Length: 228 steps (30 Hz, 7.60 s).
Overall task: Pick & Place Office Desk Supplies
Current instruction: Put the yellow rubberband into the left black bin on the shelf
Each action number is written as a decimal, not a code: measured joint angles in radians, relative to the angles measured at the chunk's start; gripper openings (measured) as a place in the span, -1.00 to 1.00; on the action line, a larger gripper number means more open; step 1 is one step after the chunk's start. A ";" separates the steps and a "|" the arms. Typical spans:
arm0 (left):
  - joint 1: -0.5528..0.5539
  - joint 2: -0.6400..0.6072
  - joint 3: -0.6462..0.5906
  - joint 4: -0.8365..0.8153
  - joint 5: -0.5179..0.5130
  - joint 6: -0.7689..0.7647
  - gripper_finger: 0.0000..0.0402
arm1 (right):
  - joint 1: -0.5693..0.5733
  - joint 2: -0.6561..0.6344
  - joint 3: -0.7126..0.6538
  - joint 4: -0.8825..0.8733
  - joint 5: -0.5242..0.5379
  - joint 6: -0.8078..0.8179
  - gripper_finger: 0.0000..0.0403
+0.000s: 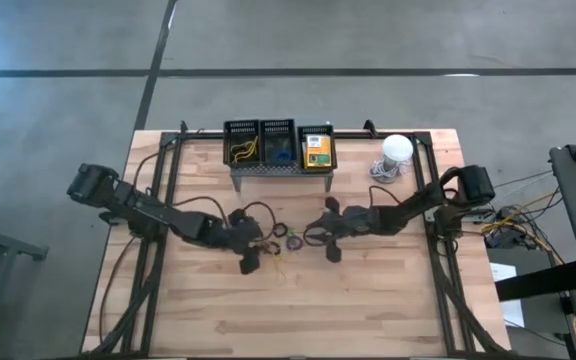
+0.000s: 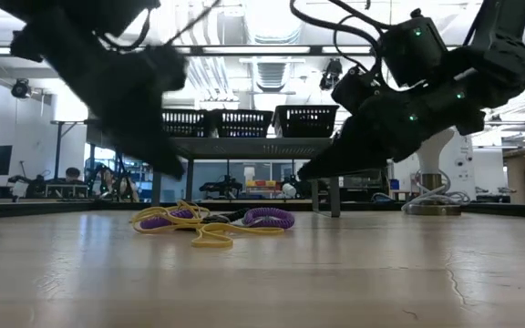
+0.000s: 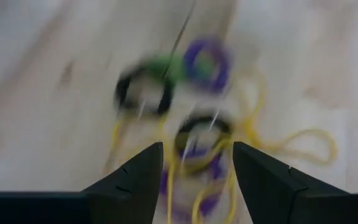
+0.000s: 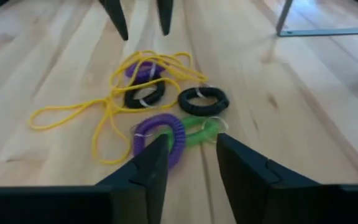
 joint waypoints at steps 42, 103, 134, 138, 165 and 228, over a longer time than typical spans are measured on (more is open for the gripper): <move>-0.158 0.198 -0.171 0.380 -0.137 -0.200 -0.19 | 0.011 0.075 0.066 -0.036 0.011 0.026 -0.28; -0.161 -0.251 0.126 -0.720 -0.439 -0.410 -0.96 | 0.014 0.075 0.071 -0.032 0.011 0.020 -0.39; -0.162 -0.246 -0.186 -0.219 0.130 -0.576 0.03 | 0.014 0.075 0.080 -0.033 0.011 0.017 -0.44; -0.162 -0.219 -0.054 -0.499 0.129 -0.578 -0.04 | 0.014 0.075 0.080 -0.033 0.011 0.017 -0.43; -0.179 -0.174 -0.173 -0.278 0.105 -0.633 -0.33 | 0.013 0.075 0.080 -0.033 0.012 -0.002 -0.44; 0.158 -0.090 0.898 -1.061 -0.777 0.205 -1.00 | 0.013 0.075 0.079 -0.029 0.019 -0.035 -0.55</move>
